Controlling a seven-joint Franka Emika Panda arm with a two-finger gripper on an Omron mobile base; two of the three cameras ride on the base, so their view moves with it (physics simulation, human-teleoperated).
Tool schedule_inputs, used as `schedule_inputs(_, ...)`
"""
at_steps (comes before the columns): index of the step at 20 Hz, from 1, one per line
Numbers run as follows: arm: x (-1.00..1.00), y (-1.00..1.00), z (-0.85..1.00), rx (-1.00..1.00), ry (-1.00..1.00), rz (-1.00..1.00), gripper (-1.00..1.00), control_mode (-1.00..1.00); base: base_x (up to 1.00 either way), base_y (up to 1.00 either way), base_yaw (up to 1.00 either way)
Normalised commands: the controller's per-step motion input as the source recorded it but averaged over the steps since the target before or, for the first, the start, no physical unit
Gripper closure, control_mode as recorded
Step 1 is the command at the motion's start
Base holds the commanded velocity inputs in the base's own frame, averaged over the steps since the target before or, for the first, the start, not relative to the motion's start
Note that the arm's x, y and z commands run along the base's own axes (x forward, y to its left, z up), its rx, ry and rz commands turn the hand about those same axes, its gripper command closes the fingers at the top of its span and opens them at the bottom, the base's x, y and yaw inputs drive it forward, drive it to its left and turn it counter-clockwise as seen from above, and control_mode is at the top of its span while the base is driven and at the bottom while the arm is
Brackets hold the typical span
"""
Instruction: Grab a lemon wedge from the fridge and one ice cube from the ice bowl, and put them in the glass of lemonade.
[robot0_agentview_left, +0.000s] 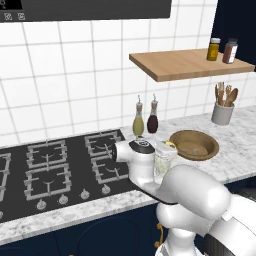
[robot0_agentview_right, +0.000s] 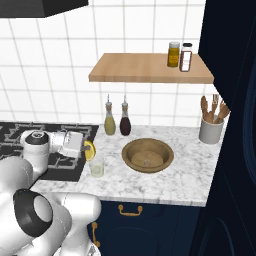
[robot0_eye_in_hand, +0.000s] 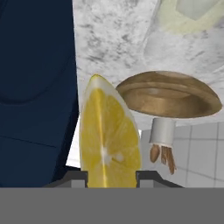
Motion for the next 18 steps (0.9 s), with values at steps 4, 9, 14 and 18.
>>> schedule_inputs(4, 0.46, 0.0, -0.38, 0.02, 0.0, 0.0, 1.0, -1.0, 0.0, 0.0, 0.0)
schedule_inputs(9, 0.41, 0.0, -0.36, 0.01, 0.0, 0.0, 1.0, -1.0, 0.0, 0.0, 0.0)
schedule_inputs(14, 0.38, 0.0, -0.31, 0.0, 0.0, 0.0, 1.0, -1.0, 0.0, 0.0, 0.0)
schedule_inputs(18, 0.24, 0.0, -0.3, 0.0, 0.0, 0.0, 1.0, -1.0, 0.0, 0.0, 0.0)
